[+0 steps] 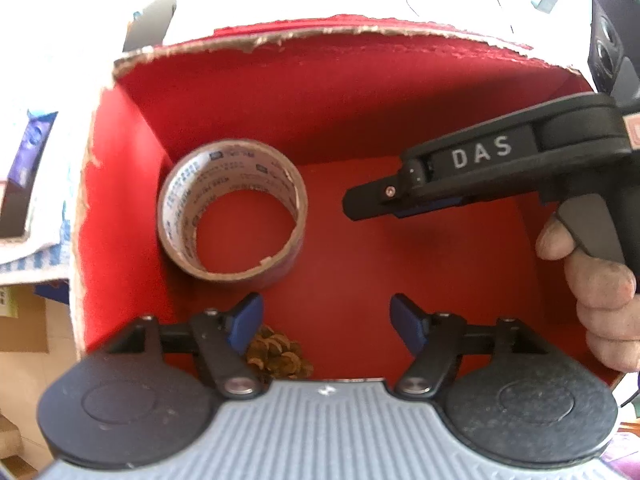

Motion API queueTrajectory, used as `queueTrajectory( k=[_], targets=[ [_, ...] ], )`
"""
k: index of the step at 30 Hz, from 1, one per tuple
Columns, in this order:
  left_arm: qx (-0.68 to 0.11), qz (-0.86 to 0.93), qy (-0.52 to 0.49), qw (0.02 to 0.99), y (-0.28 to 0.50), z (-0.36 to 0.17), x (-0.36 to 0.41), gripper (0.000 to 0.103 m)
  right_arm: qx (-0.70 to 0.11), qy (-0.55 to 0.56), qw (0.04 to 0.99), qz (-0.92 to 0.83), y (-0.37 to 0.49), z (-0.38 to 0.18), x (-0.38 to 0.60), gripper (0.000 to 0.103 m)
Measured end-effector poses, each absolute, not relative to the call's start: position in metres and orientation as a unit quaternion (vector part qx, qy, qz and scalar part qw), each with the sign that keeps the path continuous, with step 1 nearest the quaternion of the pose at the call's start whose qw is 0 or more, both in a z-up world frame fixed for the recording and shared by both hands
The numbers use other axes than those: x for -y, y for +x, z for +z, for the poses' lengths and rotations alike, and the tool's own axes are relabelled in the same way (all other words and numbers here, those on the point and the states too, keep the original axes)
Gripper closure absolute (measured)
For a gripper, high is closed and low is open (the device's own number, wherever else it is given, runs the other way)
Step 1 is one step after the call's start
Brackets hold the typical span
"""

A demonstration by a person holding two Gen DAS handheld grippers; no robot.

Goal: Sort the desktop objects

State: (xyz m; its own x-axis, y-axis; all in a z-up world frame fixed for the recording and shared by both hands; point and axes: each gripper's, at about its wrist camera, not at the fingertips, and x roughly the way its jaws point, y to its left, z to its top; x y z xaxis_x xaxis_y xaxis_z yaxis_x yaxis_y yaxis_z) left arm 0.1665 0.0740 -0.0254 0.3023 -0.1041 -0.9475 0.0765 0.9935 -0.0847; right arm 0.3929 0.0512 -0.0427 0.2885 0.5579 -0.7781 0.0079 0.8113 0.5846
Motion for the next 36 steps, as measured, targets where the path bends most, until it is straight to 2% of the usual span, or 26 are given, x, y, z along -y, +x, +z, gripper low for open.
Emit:
queueTrajectory(
  k=[5, 13, 25, 36],
  targets=[
    [-0.575, -0.055, -0.009, 0.816, 0.165, -0.021, -0.073, 0.025, -0.559, 0.242, 0.776, 0.168, 0.390, -0.039, -0.048, 0.059],
    [-0.572, -0.041, -0.004, 0.819, 0.156, -0.015, -0.073, 0.026, -0.542, 0.245, 0.788, 0.160, 0.390, -0.036, -0.043, 0.059],
    [-0.527, 0.003, 0.008, 0.850, 0.132, 0.025, -0.064, 0.020, -0.482, 0.193, 0.839, 0.165, 0.358, 0.013, -0.050, 0.059],
    [-0.510, 0.031, 0.011, 0.860, 0.125, 0.012, -0.064, 0.019, -0.433, 0.190, 0.873, 0.116, 0.308, 0.020, -0.040, 0.059]
  ],
)
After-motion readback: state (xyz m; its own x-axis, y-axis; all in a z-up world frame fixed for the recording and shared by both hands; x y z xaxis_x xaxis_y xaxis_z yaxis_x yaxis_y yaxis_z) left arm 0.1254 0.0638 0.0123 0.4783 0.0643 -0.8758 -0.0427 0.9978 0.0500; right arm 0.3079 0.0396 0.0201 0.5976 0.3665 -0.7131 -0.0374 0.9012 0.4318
